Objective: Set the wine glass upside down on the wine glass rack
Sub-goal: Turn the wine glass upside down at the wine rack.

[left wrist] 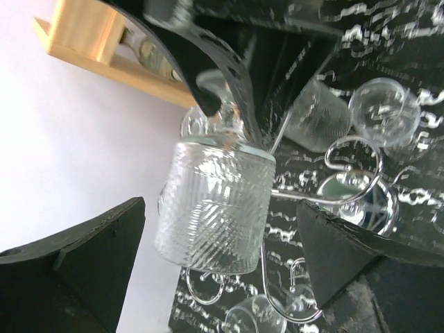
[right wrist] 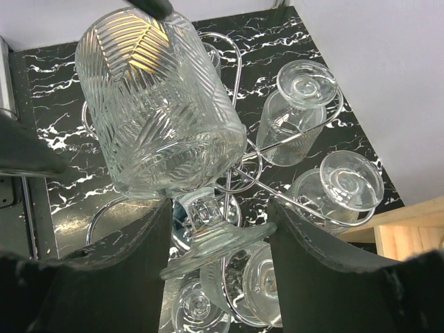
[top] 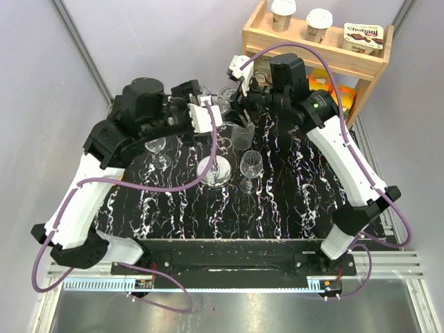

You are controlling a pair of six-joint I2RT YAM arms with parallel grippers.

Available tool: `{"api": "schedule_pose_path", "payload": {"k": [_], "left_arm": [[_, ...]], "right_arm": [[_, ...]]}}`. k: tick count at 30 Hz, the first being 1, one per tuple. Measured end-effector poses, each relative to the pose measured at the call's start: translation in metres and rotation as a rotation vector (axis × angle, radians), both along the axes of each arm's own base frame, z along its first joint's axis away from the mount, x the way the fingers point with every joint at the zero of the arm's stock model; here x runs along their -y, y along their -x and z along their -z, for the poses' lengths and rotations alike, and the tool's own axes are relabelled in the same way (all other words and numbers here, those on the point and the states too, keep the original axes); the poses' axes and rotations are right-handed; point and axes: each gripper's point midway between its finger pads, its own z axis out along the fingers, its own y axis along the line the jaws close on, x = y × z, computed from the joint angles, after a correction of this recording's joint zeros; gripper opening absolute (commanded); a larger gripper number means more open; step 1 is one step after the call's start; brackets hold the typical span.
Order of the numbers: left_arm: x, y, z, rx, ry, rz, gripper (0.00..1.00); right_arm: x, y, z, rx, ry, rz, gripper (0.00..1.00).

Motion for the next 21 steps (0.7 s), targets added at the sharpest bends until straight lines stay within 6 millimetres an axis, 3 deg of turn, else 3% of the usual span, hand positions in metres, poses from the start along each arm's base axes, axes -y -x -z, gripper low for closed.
{"api": "schedule_pose_path", "payload": {"k": [5, 12, 21], "left_arm": [[-0.004, -0.013, 0.026, 0.011, -0.137, -0.050, 0.94], [-0.012, -0.019, 0.029, 0.068, -0.227, -0.091, 0.93], [-0.003, -0.028, 0.041, 0.101, -0.322, -0.110, 0.90]], "right_arm": [[0.002, -0.002, -0.002, 0.006, 0.004, 0.016, 0.00], [0.002, -0.001, 0.000, -0.001, 0.007, 0.016, 0.00], [0.002, 0.001, 0.001, -0.026, 0.000, 0.021, 0.00]]}}
